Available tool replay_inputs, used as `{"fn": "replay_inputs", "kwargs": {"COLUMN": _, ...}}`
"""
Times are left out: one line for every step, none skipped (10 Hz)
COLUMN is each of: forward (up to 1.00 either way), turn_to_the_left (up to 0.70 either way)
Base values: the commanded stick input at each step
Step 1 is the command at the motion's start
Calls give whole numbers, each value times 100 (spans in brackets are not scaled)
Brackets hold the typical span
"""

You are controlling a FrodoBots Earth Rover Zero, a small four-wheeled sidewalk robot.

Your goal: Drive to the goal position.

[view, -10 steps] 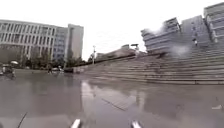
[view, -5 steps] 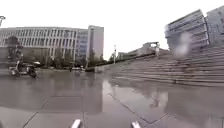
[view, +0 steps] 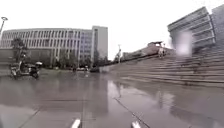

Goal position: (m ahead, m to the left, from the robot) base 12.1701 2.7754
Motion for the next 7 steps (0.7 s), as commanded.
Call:
{"fn": "replay_inputs", "kwargs": {"forward": 70, "turn_to_the_left": 0}}
{"fn": "replay_inputs", "kwargs": {"forward": 70, "turn_to_the_left": 0}}
{"fn": "replay_inputs", "kwargs": {"forward": 70, "turn_to_the_left": 0}}
{"fn": "replay_inputs", "kwargs": {"forward": 70, "turn_to_the_left": 0}}
{"fn": "replay_inputs", "kwargs": {"forward": 70, "turn_to_the_left": 0}}
{"fn": "replay_inputs", "kwargs": {"forward": 70, "turn_to_the_left": 0}}
{"fn": "replay_inputs", "kwargs": {"forward": 70, "turn_to_the_left": 0}}
